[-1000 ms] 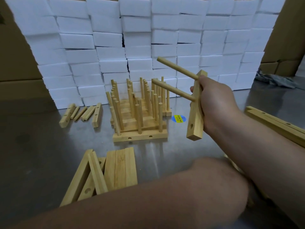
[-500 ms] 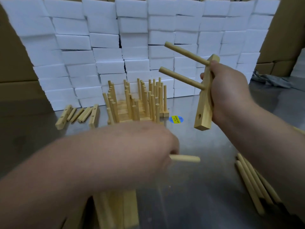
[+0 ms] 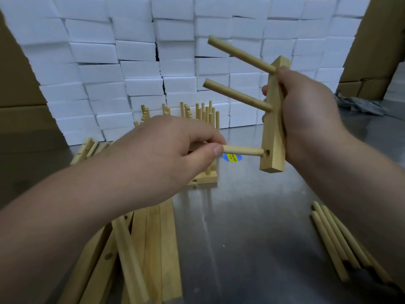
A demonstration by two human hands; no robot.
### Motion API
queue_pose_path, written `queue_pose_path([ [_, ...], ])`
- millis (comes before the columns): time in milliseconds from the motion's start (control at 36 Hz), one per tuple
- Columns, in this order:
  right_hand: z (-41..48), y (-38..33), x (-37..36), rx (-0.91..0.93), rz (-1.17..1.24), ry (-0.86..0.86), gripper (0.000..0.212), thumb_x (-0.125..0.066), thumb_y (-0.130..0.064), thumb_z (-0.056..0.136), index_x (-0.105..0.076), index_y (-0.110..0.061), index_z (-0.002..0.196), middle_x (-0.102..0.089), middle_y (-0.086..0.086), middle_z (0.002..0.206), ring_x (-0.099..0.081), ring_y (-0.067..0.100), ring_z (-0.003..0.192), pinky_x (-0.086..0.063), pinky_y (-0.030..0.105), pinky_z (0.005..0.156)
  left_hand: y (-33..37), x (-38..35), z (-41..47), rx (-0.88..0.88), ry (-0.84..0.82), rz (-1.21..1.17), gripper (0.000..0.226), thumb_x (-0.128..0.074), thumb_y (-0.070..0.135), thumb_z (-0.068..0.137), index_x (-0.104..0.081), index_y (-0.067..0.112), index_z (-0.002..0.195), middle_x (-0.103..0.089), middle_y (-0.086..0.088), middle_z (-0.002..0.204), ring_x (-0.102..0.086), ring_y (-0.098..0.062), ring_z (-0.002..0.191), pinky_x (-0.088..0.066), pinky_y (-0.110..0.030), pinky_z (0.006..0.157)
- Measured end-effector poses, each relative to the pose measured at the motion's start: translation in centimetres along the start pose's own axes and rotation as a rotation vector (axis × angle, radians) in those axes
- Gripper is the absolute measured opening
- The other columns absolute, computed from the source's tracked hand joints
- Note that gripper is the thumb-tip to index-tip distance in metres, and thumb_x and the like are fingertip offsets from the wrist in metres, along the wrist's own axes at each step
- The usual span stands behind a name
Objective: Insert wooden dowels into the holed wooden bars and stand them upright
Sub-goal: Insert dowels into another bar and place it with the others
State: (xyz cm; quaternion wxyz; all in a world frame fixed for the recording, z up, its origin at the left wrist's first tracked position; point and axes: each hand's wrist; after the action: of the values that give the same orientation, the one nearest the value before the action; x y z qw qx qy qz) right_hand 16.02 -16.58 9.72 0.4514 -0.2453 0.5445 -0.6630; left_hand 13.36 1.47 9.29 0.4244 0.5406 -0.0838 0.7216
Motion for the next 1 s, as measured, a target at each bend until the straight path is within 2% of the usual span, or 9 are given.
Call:
queue_pose_path([
  [56, -0.1, 0.1, 0.0, 0.010, -0.022, -0.002, 0.027, -0.046, -0.028, 0.093, -0.060, -0.017, 0.072, -0.059, -0.005, 0.075, -0.049, 0.015, 0.066, -0.043, 0.032, 0.065, 0.0, -0.2, 0.0, -0.008, 0.004, -0.012, 0.024, -0.038, 0.049, 0.075, -0.060, 0.046, 0.083, -0.059, 0.025, 0.075, -0.053, -0.002, 0.071, -0.036, -0.024, 0.053],
  [139, -0.1, 0.2, -0.1, 0.031, -0.017, -0.003, 0.032, -0.045, -0.024, 0.092, -0.055, 0.005, 0.092, -0.054, -0.002, 0.074, -0.048, 0.013, 0.066, -0.038, 0.033, 0.066, -0.1, -0.6, 0.0, -0.037, 0.029, -0.016, 0.028, -0.037, 0.051, 0.081, -0.064, 0.045, 0.088, -0.058, 0.022, 0.082, -0.052, -0.004, 0.075, -0.040, -0.028, 0.055],
  [250, -0.2, 0.2, -0.1, 0.056, -0.010, -0.004, 0.028, -0.044, -0.024, 0.092, -0.054, 0.001, 0.084, -0.052, -0.003, 0.070, -0.044, 0.015, 0.066, -0.037, 0.032, 0.063, 0.0, -0.9, 0.1, -0.069, 0.058, 0.019, 0.031, -0.038, 0.048, 0.080, -0.066, 0.039, 0.091, -0.057, 0.019, 0.081, -0.051, -0.002, 0.077, -0.038, -0.025, 0.056],
  [472, -0.6, -0.2, -0.1, 0.089, 0.027, -0.024, 0.034, -0.043, -0.021, 0.093, -0.050, 0.011, 0.102, -0.046, 0.002, 0.075, -0.043, 0.014, 0.067, -0.035, 0.032, 0.064, 0.2, -1.5, 0.0, -0.114, 0.082, -0.004, 0.026, -0.045, 0.044, 0.083, -0.069, 0.035, 0.089, -0.057, 0.014, 0.065, -0.052, -0.005, 0.074, -0.039, -0.023, 0.057],
  [667, -0.8, -0.4, 0.1, 0.087, 0.011, -0.025, 0.021, -0.043, -0.024, 0.095, -0.052, -0.005, 0.092, -0.052, -0.003, 0.073, -0.044, 0.014, 0.068, -0.038, 0.030, 0.063, 0.7, -1.6, -0.2, -0.155, 0.098, 0.043, 0.026, -0.046, 0.043, 0.082, -0.069, 0.031, 0.086, -0.056, 0.013, 0.064, -0.052, -0.007, 0.073, -0.038, -0.019, 0.052],
  [722, -0.9, -0.3, 0.1, 0.078, 0.013, -0.034, 0.027, -0.044, -0.025, 0.095, -0.055, -0.005, 0.081, -0.053, -0.003, 0.073, -0.045, 0.014, 0.069, -0.039, 0.031, 0.065, 0.6, -1.6, -0.2, -0.147, 0.101, 0.008, 0.020, -0.050, 0.042, 0.086, -0.069, 0.033, 0.087, -0.056, 0.014, 0.064, -0.052, -0.007, 0.073, -0.037, -0.019, 0.053],
  [778, -1.0, -0.3, 0.0, 0.074, 0.036, -0.055, 0.028, -0.045, -0.026, 0.095, -0.056, -0.015, 0.072, -0.052, -0.003, 0.073, -0.045, 0.015, 0.069, -0.040, 0.032, 0.065, 0.5, -1.6, -0.2, -0.149, 0.102, -0.020, 0.018, -0.053, 0.040, 0.088, -0.069, 0.033, 0.089, -0.058, 0.014, 0.065, -0.053, -0.007, 0.075, -0.038, -0.021, 0.053],
  [917, -1.7, -0.3, -0.3, 0.118, 0.046, -0.111, 0.023, -0.043, -0.025, 0.095, -0.055, -0.016, 0.077, -0.052, 0.001, 0.075, -0.043, 0.017, 0.067, -0.039, 0.033, 0.063, 0.6, -1.7, -0.2, -0.166, 0.072, 0.015, 0.027, -0.047, 0.041, 0.081, -0.071, 0.032, 0.091, -0.058, 0.014, 0.067, -0.052, -0.005, 0.075, -0.040, -0.019, 0.054],
  [1000, -1.8, -0.4, -0.2, 0.129, 0.031, -0.127, 0.024, -0.043, -0.025, 0.096, -0.056, -0.016, 0.078, -0.053, 0.001, 0.076, -0.045, 0.015, 0.066, -0.041, 0.032, 0.060, 0.5, -1.8, -0.3, -0.160, 0.081, 0.019, 0.028, -0.047, 0.041, 0.082, -0.071, 0.030, 0.091, -0.058, 0.013, 0.068, -0.051, -0.006, 0.074, -0.043, -0.025, 0.054],
])
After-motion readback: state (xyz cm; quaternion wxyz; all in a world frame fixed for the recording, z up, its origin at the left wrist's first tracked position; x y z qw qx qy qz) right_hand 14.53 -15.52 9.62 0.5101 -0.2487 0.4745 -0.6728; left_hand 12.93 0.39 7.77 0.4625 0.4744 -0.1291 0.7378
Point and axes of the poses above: each hand's wrist, its own z-axis towards the middle knuckle, its own x-axis out of the back of the hand, y = z × x
